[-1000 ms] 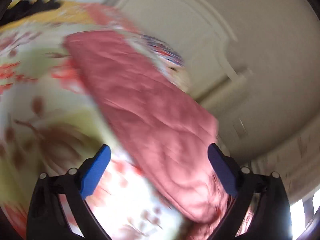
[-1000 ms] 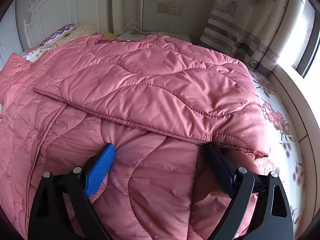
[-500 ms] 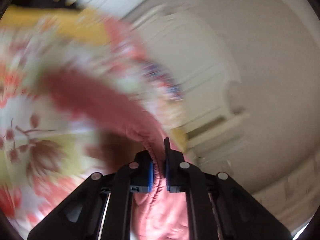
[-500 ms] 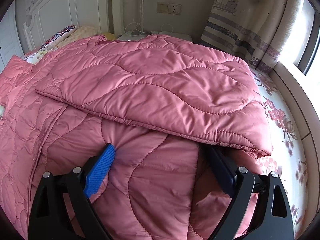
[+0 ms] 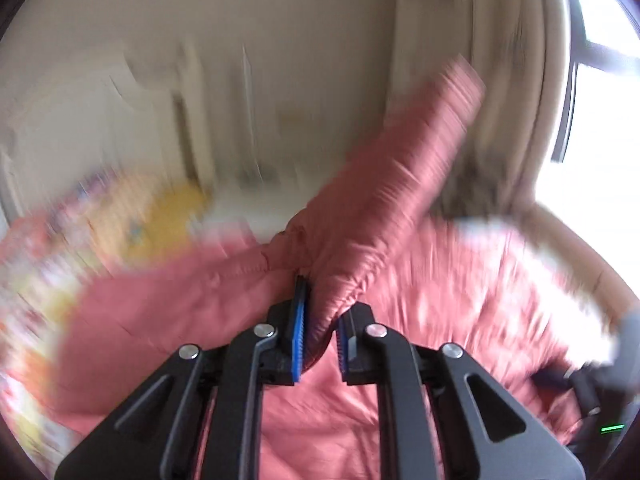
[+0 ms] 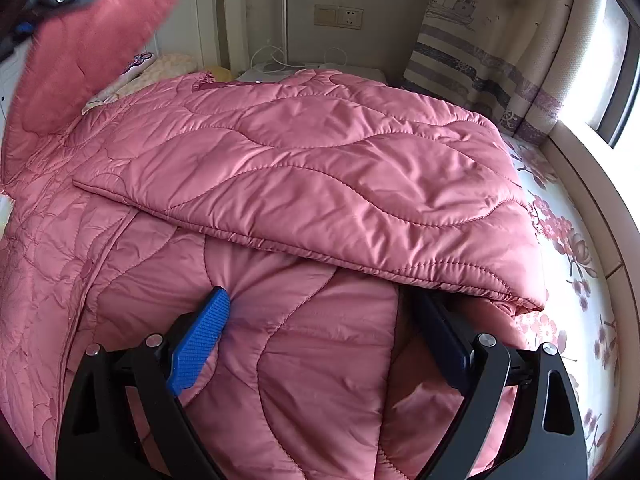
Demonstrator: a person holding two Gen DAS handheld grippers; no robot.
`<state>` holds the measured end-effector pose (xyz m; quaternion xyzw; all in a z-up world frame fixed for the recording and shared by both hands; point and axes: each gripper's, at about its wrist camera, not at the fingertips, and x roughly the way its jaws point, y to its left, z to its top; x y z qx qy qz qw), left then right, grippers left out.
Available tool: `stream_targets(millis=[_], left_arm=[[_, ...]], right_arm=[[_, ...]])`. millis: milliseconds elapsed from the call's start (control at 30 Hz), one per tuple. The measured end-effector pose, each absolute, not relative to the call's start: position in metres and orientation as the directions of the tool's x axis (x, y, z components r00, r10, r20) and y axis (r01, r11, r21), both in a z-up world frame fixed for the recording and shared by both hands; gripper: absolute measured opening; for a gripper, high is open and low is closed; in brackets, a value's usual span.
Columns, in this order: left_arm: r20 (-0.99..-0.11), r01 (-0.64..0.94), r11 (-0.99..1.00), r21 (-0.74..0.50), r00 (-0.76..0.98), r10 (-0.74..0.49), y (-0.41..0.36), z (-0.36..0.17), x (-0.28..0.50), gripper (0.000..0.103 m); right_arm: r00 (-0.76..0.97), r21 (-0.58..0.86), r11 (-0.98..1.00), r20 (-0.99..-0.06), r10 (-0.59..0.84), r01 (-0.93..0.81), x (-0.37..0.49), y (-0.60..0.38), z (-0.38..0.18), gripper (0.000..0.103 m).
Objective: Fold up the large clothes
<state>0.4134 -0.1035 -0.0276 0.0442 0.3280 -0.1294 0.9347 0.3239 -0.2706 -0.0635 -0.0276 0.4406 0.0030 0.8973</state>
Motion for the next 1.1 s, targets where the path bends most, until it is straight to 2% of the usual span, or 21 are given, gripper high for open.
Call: stream_targets(millis=[67, 133, 167, 200, 233, 267, 300, 367, 467, 500, 533, 600, 633, 700, 733, 833, 933, 1000, 1100], left_arm=[[-0.709, 0.286, 0.958, -0.027, 0.670, -0.220, -0.112, -0.065, 0.425, 0.014], [-0.702, 0.320, 0.946, -0.051, 0.662, -0.261, -0.109, -0.071, 0.420, 0.017], [-0.698, 0.345, 0.935, -0.084, 0.650, -0.303, -0.101, -0.065, 0.419, 0.025], [-0.698, 0.368, 0.924, -0.106, 0.634, -0.333, -0.099, -0.062, 0.417, 0.041], [-0.703, 0.395, 0.911, -0.120, 0.614, -0.359, -0.095, -0.056, 0.414, 0.051], [-0.699, 0.399, 0.910, -0.111, 0.620, -0.356, -0.091, -0.049, 0.411, 0.074], [-0.678, 0.396, 0.913, -0.097, 0.646, -0.352, -0.082, -0.039, 0.405, 0.086], [-0.596, 0.396, 0.914, -0.086, 0.715, -0.366, -0.074, -0.021, 0.380, 0.093], [-0.464, 0.358, 0.921, -0.151, 0.797, -0.386, -0.032, 0.004, 0.345, 0.095], [-0.429, 0.320, 0.930, -0.180, 0.825, -0.367, -0.012, 0.011, 0.346, 0.100], [-0.409, 0.276, 0.938, -0.207, 0.847, -0.340, 0.003, 0.015, 0.350, 0.101], [-0.440, 0.130, 0.954, -0.269, 0.865, -0.242, 0.037, 0.004, 0.354, 0.100], [-0.486, 0.072, 0.960, -0.270, 0.851, -0.200, 0.050, -0.007, 0.361, 0.099], [-0.524, 0.018, 0.968, -0.250, 0.838, -0.151, 0.068, -0.024, 0.367, 0.090], [-0.535, -0.004, 0.973, -0.231, 0.836, -0.124, 0.073, -0.033, 0.368, 0.090], [-0.516, -0.016, 0.972, -0.233, 0.850, -0.110, 0.084, -0.041, 0.365, 0.090], [-0.444, -0.032, 0.970, -0.239, 0.892, -0.080, 0.089, -0.036, 0.354, 0.091], [-0.430, -0.026, 0.966, -0.259, 0.898, -0.091, 0.094, -0.035, 0.350, 0.093], [-0.422, -0.056, 0.956, -0.289, 0.903, -0.075, 0.103, -0.034, 0.349, 0.093]], right_arm=[[0.612, -0.044, 0.999, -0.791, -0.016, -0.031, 0.325, -0.270, -0.064, 0.089], [0.611, -0.039, 0.999, -0.791, -0.011, -0.032, 0.325, -0.271, -0.064, 0.089], [0.611, -0.034, 0.999, -0.792, -0.007, -0.033, 0.326, -0.271, -0.064, 0.089], [0.610, -0.030, 0.999, -0.792, -0.003, -0.033, 0.325, -0.272, -0.065, 0.089], [0.609, -0.023, 0.999, -0.793, 0.002, -0.034, 0.326, -0.273, -0.065, 0.090], [0.608, -0.016, 0.999, -0.794, 0.009, -0.036, 0.327, -0.273, -0.066, 0.090], [0.606, -0.011, 0.999, -0.795, 0.014, -0.037, 0.327, -0.274, -0.066, 0.090], [0.607, -0.002, 0.999, -0.794, 0.021, -0.038, 0.328, -0.275, -0.065, 0.091], [0.607, -0.001, 0.999, -0.794, 0.023, -0.039, 0.328, -0.275, -0.065, 0.091], [0.608, -0.001, 0.999, -0.794, 0.023, -0.039, 0.328, -0.275, -0.065, 0.091], [0.608, -0.002, 0.999, -0.794, 0.022, -0.039, 0.328, -0.275, -0.065, 0.091], [0.608, 0.000, 0.999, -0.794, 0.024, -0.039, 0.328, -0.276, -0.065, 0.091], [0.609, 0.001, 0.999, -0.793, 0.025, -0.039, 0.328, -0.276, -0.065, 0.091], [0.610, 0.002, 0.999, -0.792, 0.026, -0.040, 0.328, -0.276, -0.065, 0.091], [0.614, 0.010, 0.999, -0.789, 0.033, -0.042, 0.328, -0.277, -0.064, 0.091], [0.653, 0.102, 0.993, -0.749, 0.116, -0.060, 0.319, -0.287, -0.054, 0.090], [0.732, 0.278, 0.955, -0.629, 0.262, -0.104, 0.304, -0.303, -0.031, 0.087], [0.762, 0.370, 0.921, -0.559, 0.326, -0.123, 0.304, -0.312, -0.014, 0.086], [0.765, 0.398, 0.913, -0.561, 0.315, -0.084, 0.330, -0.315, 0.008, 0.086]])
